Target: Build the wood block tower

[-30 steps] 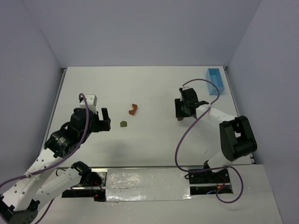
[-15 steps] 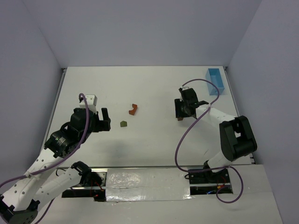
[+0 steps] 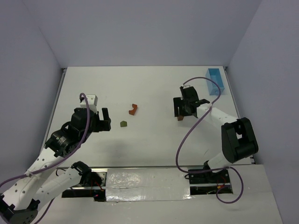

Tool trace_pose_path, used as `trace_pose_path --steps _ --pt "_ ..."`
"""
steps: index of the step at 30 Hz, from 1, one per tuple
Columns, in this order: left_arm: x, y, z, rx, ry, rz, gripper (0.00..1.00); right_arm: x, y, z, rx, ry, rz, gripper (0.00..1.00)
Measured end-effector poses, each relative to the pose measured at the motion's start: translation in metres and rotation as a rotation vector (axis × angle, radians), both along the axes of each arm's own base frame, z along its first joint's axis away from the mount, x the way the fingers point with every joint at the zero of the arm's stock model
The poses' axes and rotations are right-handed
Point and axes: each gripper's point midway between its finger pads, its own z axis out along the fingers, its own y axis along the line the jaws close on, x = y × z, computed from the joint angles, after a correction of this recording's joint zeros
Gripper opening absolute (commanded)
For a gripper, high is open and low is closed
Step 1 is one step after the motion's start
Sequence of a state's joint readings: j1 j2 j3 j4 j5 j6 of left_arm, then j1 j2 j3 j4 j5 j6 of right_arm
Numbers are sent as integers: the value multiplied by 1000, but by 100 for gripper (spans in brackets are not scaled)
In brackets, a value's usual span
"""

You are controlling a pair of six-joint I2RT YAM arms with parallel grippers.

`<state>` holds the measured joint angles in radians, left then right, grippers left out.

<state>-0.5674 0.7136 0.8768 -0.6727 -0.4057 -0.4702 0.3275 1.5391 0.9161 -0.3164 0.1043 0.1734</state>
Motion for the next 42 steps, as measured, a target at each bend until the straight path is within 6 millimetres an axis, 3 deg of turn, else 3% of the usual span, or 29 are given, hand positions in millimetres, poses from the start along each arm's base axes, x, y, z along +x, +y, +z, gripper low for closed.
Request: trace_pose_path --steps 3,4,8,11,14,17,20,24,28,33,38,42 --pt "0 0 0 1 2 0 99 2 -2 17 0 -33 -7 90" --pt "0 0 -1 2 3 0 99 2 -2 24 4 -48 -8 100" --pt "1 -1 -3 7 11 0 99 -3 4 63 18 -131 -6 100" --pt "3 -2 -7 18 29 0 99 -19 25 105 -1 -225 25 100" --pt "5 -3 -13 33 49 2 100 -43 69 152 56 -331 127 100" --pt "6 -2 -15 40 55 8 100 -58 88 174 130 -378 174 100" --pt "6 -2 -15 39 56 8 100 -63 90 178 185 -387 170 100" --pt "8 -9 -22 33 87 -10 100 -71 92 161 219 -350 171 100" --pt "21 -28 -37 4 158 -13 100 -78 92 147 253 -330 160 100" --pt "61 -64 -67 17 276 -29 94 -92 96 151 348 -350 190 100" --pt "117 -103 -90 18 326 -65 80 -97 104 156 408 -360 226 100" --pt "158 -120 -107 13 345 -91 75 -104 105 132 404 -306 247 99"
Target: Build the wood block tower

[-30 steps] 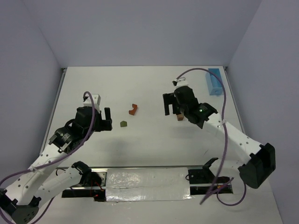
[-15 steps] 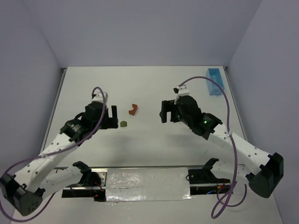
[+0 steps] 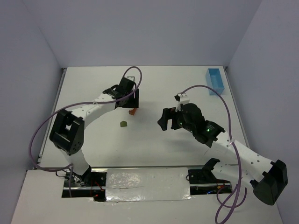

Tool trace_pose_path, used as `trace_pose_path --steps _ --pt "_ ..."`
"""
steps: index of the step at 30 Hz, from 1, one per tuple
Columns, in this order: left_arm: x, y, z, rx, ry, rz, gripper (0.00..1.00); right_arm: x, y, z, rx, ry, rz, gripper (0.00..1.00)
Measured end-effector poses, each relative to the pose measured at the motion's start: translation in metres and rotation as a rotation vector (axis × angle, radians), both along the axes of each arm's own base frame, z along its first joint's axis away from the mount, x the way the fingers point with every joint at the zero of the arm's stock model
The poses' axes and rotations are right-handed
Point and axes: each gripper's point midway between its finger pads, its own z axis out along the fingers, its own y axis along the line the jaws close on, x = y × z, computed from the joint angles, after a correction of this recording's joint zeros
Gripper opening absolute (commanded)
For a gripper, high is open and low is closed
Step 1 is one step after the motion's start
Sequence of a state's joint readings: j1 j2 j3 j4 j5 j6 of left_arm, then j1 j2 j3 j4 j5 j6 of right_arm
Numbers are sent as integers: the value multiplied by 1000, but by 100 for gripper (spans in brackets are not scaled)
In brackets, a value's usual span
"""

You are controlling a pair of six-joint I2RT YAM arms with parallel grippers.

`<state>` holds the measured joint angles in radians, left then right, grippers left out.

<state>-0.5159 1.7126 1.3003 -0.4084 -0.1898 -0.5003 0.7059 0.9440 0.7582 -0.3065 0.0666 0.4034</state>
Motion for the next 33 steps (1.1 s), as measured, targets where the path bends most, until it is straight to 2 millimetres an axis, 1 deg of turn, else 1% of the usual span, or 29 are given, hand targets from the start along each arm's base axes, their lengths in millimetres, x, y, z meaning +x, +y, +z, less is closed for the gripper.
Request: trace_pose_path --steps 3,5,7,10,15,22,26,28,32,33 --pt "14 -2 -14 17 24 -18 72 -5 -1 -12 -12 26 14 99" --pt "19 -6 -21 25 40 -34 64 -6 -1 -15 -16 31 19 99" --pt "21 -7 -28 38 52 -47 62 -6 0 -15 -14 31 23 99" --pt "20 -7 -35 50 70 -60 62 -6 1 -16 -10 29 32 99" --pt "19 -6 -45 78 82 -86 63 -11 1 -26 -16 50 47 99" --pt "12 -1 -72 110 128 -98 64 -15 6 -32 -9 68 81 99" --pt "10 1 -77 120 131 -110 63 -17 8 -32 -5 70 95 99" --pt "10 1 -78 120 127 -112 60 -17 8 -32 -6 70 98 99" --pt "10 1 -80 117 125 -114 56 -17 8 -32 -7 69 101 99" --pt "9 1 -81 117 126 -115 51 -17 9 -32 -7 70 103 99"
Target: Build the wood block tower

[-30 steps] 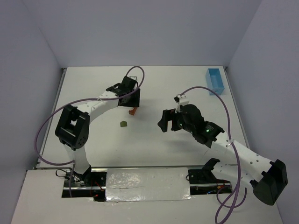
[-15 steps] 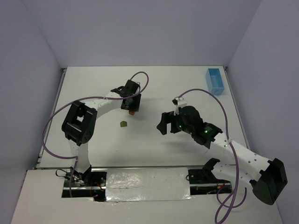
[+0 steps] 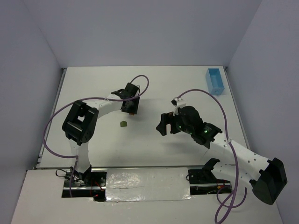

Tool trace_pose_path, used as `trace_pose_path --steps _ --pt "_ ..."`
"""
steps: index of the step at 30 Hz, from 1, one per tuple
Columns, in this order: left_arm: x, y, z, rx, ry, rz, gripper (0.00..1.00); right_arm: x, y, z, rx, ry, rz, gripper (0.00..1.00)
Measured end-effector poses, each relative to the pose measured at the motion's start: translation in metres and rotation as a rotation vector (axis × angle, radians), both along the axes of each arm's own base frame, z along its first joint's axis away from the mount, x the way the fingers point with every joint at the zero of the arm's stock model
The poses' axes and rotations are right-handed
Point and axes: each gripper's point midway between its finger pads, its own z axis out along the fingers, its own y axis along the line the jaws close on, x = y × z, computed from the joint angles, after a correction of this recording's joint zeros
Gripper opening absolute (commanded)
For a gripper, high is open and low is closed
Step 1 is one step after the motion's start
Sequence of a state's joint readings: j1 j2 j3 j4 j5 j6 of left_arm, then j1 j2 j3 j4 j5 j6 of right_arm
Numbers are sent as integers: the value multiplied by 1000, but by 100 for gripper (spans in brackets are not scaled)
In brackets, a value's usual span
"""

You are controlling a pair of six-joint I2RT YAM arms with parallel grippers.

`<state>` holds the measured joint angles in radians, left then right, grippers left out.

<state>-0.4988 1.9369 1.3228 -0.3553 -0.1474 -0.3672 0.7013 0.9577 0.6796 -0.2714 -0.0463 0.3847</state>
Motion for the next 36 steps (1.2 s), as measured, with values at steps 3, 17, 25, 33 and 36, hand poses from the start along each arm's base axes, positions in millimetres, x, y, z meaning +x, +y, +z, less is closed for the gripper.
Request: trace_pose_path --steps 3,17,25,33,36 --pt "-1 0 -2 -3 2 -3 36 0 0 0 0 0 0 99" --pt "-47 -22 43 -201 -94 -93 0 -2 11 16 235 65 -111 100" --pt "-94 -73 140 -601 -347 -255 0 7 22 47 529 127 -259 94" --pt "-116 -83 170 -784 -367 -270 0 24 28 57 562 133 -384 86" --pt "-120 -88 178 -823 -365 -283 0 29 33 62 553 121 -396 83"
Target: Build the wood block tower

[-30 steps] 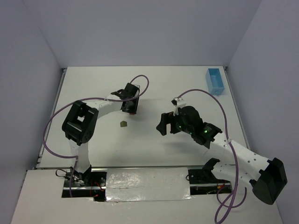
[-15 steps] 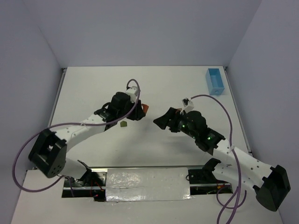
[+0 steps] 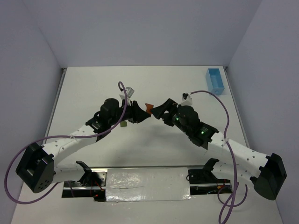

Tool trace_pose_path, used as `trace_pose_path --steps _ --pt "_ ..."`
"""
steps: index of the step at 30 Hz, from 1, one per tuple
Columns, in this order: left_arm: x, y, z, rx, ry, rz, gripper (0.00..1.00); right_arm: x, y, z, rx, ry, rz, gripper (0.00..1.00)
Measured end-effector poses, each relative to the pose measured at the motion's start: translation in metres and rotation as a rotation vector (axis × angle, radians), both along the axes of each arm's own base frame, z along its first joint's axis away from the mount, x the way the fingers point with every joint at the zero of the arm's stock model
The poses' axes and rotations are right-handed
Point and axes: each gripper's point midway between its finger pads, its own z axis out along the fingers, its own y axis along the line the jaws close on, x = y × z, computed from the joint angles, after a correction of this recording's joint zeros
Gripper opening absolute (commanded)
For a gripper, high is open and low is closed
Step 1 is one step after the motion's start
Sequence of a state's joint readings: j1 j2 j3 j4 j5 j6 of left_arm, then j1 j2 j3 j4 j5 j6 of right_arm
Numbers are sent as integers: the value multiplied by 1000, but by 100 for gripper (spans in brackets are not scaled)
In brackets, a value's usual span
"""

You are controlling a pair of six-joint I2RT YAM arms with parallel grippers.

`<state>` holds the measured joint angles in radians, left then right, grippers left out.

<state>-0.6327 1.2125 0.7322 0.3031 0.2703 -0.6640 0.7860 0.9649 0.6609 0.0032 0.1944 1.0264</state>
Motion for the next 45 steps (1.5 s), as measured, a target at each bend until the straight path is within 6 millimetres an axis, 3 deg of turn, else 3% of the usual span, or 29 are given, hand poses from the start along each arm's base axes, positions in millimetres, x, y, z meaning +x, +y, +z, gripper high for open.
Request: trace_pose_path --steps 6,10,18,22,31,35,38,40,41,42,43,45 --pt "-6 -5 3 -22 15 -25 0 14 13 27 -26 -57 -12 75" --pt "-7 -6 3 -23 18 -32 0 24 20 33 -67 -71 -18 71" --pt "-8 -5 0 -9 31 -33 0 19 35 5 -224 -34 8 63" --pt "-9 -4 -3 3 43 -32 0 16 36 7 -257 -44 -2 62" --pt "-9 -3 -2 4 45 -32 1 15 35 4 -294 -50 -4 40" --pt "-10 -1 -5 16 57 -24 4 15 37 0 -298 -42 0 22" --pt "-10 0 -5 19 60 -23 13 15 38 -1 -297 -42 6 4" --pt "-11 1 -4 18 57 -21 23 15 39 1 -297 -49 13 0" --pt "-11 1 -3 19 54 -19 41 15 40 1 -297 -54 17 0" --pt "-10 2 -3 18 51 -17 53 15 40 2 -297 -59 20 0" --pt "-10 2 -2 20 47 -17 75 15 41 3 -299 -64 23 0" --pt "-13 2 -4 33 42 -31 91 18 39 4 -309 -76 20 0"
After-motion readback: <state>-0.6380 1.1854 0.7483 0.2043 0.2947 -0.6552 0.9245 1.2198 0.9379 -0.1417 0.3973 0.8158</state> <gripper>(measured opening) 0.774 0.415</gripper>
